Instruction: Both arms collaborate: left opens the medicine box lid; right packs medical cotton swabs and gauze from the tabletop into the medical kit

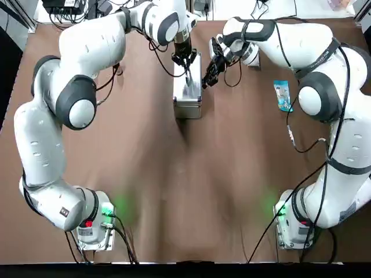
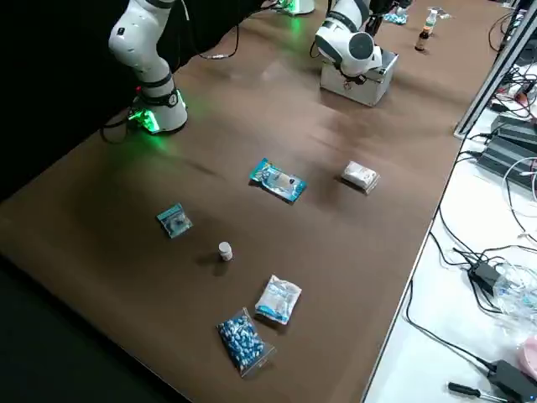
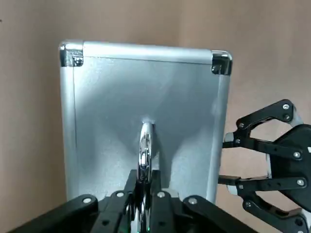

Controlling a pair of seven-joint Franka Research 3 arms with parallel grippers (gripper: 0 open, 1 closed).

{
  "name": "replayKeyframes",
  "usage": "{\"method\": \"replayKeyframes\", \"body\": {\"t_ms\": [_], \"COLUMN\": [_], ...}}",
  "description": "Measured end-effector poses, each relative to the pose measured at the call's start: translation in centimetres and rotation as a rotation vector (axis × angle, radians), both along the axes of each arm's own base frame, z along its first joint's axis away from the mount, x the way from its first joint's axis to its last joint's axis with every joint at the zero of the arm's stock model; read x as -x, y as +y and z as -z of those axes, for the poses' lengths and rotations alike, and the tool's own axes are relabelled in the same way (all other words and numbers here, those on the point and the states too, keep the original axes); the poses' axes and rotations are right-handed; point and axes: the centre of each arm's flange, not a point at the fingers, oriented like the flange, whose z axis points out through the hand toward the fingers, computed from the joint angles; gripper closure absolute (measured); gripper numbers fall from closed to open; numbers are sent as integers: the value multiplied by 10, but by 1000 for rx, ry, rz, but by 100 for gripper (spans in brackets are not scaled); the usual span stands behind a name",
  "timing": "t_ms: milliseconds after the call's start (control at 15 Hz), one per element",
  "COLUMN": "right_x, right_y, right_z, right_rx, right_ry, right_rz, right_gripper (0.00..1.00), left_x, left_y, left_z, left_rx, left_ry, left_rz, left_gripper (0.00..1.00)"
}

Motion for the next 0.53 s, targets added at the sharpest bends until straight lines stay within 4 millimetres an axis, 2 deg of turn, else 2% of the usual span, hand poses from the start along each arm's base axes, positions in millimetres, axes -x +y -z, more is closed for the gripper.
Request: {"method": "replayKeyframes", "body": {"t_ms": [533], "right_x": [0], "right_y": [0], "right_z": [-1], "right_rx": [0], "right_ry": [-2], "right_rz": [0], "right_gripper": [59], "left_x": [-1], "left_y": [8], "left_z": [-14], "left_rx": [-18], "left_ry": [7], "left_rz": [-4], "left_gripper": [87]}}
